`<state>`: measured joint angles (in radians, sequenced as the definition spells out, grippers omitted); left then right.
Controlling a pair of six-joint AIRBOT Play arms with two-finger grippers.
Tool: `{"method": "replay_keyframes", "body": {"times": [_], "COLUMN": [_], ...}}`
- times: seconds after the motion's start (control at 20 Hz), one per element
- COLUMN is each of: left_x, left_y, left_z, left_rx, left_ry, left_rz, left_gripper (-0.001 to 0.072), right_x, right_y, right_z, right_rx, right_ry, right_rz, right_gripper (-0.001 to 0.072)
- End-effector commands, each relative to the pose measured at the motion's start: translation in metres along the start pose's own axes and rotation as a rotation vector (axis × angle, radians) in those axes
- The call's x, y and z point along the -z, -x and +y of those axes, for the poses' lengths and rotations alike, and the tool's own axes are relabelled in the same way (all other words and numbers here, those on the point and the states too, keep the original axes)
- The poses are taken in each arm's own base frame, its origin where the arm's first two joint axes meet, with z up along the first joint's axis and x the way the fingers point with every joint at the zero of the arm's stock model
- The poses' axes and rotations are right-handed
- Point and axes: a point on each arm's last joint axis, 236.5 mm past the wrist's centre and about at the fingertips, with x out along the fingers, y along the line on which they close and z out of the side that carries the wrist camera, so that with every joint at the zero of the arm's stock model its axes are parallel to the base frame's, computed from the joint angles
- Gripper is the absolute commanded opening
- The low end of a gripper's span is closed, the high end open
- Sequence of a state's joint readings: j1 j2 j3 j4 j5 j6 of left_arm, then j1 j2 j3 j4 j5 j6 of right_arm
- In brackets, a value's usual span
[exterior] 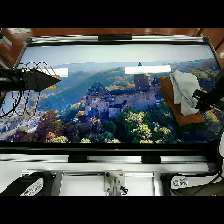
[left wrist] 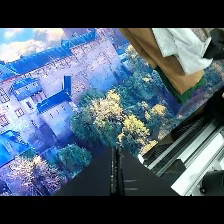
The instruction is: Fold the shirts.
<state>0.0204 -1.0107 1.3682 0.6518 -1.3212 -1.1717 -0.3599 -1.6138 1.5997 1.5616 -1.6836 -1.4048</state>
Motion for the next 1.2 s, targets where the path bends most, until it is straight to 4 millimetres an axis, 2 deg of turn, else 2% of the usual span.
{"method": "replay_keyframes", "body": {"times": [0.0,0.05,0.1,0.15,0.25,0.3,0.35,0.4,0.5,0.55,0.6,0.65,0.7,0.75,0.8,0.9,0.95,1.0,1.05,1.1,1.15], "left_x": [0.000,0.000,0.000,0.000,0.000,0.000,0.001,0.002,0.009,0.015,0.021,0.025,0.026,0.028,0.034,0.055,0.064,0.072,0.079,0.088,0.097], "left_y": [0.000,0.000,0.000,0.000,0.000,-0.001,-0.002,-0.004,-0.011,-0.016,-0.022,-0.030,-0.038,-0.045,-0.048,-0.035,-0.033,-0.035,-0.041,-0.046,-0.048], "left_z": [0.000,0.000,0.000,0.000,0.000,0.001,0.004,0.008,0.034,0.052,0.069,0.080,0.087,0.099,0.119,0.159,0.167,0.172,0.174,0.177,0.179], "left_rx": [0.000,0.000,0.000,0.000,0.000,0.000,-0.004,-0.013,-0.086,-0.143,-0.200,-0.236,-0.264,-0.323,-0.428,-0.676,-0.733,-0.761,-0.757,-0.757,-0.757], "left_ry": [0.001,0.001,0.001,0.001,0.000,0.002,0.005,0.008,0.015,0.030,0.038,0.037,0.013,-0.027,-0.023,-0.001,-0.023,-0.031,-0.025,-0.007,0.010], "left_rz": [0.000,0.000,0.000,0.000,0.001,0.002,0.006,0.013,0.058,0.087,0.130,0.169,0.204,0.253,0.317,0.506,0.593,0.657,0.694,0.727,0.766], "left_gripper": [0.0034,0.0034,0.0034,0.0034,0.0034,0.0033,0.0033,0.0033,0.0031,0.0031,0.0031,0.0031,0.0030,0.0031,0.0031,0.0034,0.0085,0.0309,0.0501,0.0550,0.0550], "right_x": [0.005,0.005,0.008,0.018,0.034,0.028,0.018,0.000,-0.043,-0.062,-0.070,-0.066,-0.054,-0.038,-0.020,0.020,0.039,0.052,0.061,0.066,0.070], "right_y": [-0.014,-0.014,-0.013,-0.011,0.005,0.021,0.040,0.065,0.129,0.172,0.212,0.246,0.262,0.259,0.240,0.181,0.153,0.133,0.116,0.105,0.095], "right_z": [-0.010,-0.015,-0.022,-0.029,-0.059,-0.073,-0.077,-0.072,-0.031,0.005,0.042,0.082,0.114,0.142,0.161,0.188,0.199,0.209,0.217,0.223,0.229], "right_rx": [0.046,0.067,0.093,0.120,0.241,0.302,0.317,0.293,0.127,-0.017,-0.164,-0.318,-0.413,-0.445,-0.426,-0.312,-0.264,-0.233,-0.213,-0.200,-0.192], "right_ry": [-0.005,-0.001,0.034,0.092,0.146,0.121,0.105,0.102,0.080,0.086,0.097,0.113,0.143,0.197,0.257,0.401,0.471,0.512,0.529,0.524,0.510], "right_rz": [0.027,0.026,0.041,0.083,0.155,0.103,0.018,-0.110,-0.451,-0.646,-0.798,-0.902,-0.930,-0.893,-0.811,-0.574,-0.458,-0.374,-0.308,-0.267,-0.235], "right_gripper": [0.0081,0.0205,0.0504,0.0572,0.0572,0.0572,0.0572,0.0571,0.0570,0.0570,0.0570,0.0570,0.0570,0.0570,0.0570,0.0571,0.0572,0.0589,0.0654,0.0658,0.0657]}}
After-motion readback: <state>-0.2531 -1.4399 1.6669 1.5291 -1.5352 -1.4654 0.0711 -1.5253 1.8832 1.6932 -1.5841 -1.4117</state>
